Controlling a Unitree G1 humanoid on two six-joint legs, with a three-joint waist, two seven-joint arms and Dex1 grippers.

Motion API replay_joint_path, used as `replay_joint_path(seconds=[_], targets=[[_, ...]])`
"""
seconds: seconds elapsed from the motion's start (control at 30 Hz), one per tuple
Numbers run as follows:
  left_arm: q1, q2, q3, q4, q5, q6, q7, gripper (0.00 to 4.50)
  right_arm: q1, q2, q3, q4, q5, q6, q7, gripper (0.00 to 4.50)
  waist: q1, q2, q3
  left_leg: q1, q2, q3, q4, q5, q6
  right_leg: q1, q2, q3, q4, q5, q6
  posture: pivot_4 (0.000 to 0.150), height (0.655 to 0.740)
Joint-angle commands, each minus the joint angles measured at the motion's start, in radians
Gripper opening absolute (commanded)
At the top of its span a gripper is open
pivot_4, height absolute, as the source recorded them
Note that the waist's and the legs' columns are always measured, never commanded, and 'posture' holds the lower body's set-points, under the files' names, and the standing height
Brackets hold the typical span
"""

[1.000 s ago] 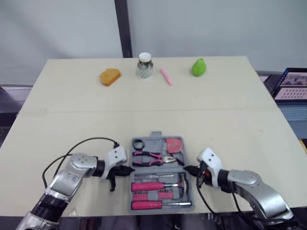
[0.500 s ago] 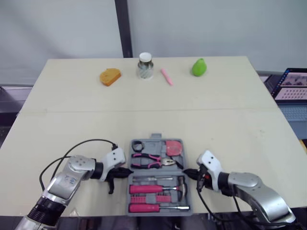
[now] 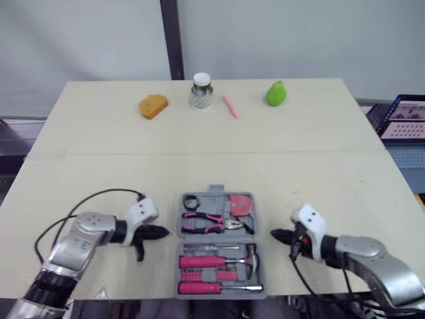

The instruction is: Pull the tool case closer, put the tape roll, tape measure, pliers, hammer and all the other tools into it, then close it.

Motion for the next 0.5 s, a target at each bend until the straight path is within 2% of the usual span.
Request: replay_joint_path(seconds=[0.03,0.1,0.17,0.23,0.37,0.5], targets=[[0.027,0.004,0.031,-0.112,-0.122,0.044,-0.078,0.0,-0.065,0.025,-0.065,0.013,0.111,0.083,0.015,0.25,-0.001,0.0,0.0,0.0,0.0,0.0,0.0,0.0,0.0,0.0,0.0,0.0,0.0,0.0,0.0,0.15,0.74],[0.048,0.008,0.016,-0.193,-0.175,0.091,-0.109,0.0,-0.143,0.068,-0.1,0.051,0.189,0.189,-0.017,0.82,-0.001,-0.001,0.001,0.0,0.0,0.0,0.0,0.0,0.0,0.0,0.0,0.0,0.0,0.0,0.0,0.15,0.74],[0.073,0.014,-0.015,-0.262,-0.205,0.133,-0.121,0.0,-0.225,0.116,-0.141,0.107,0.251,0.286,-0.059,1.67,-0.001,-0.001,0.001,0.0,0.0,0.0,0.0,0.0,0.0,0.0,0.0,0.0,0.0,0.0,0.0,0.15,0.74],[0.1,0.019,-0.052,-0.32,-0.234,0.184,-0.127,0.0,-0.298,0.152,-0.164,0.171,0.287,0.372,-0.093,2.72,-0.001,-0.001,0.001,0.0,0.0,0.0,0.0,0.0,-0.001,0.0,0.0,0.001,0.0,0.0,0.0,0.15,0.74],[0.138,0.051,-0.165,-0.298,-0.122,0.126,-0.097,0.0,-0.395,0.204,-0.163,0.285,0.31,0.473,-0.134,4.48,0.001,-0.001,0.001,0.0,0.0,0.0,0.0,0.0,-0.001,0.0,0.0,0.001,0.0,0.0,0.0,0.15,0.74],[0.142,0.061,-0.212,-0.257,-0.062,0.07,-0.08,0.0,-0.45,0.241,-0.143,0.368,0.3,0.509,-0.156,4.48,0.001,0.0,0.001,-0.001,0.0,0.0,-0.001,0.0,0.0,-0.001,0.0,0.001,0.0,0.0,0.0,0.15,0.74]])
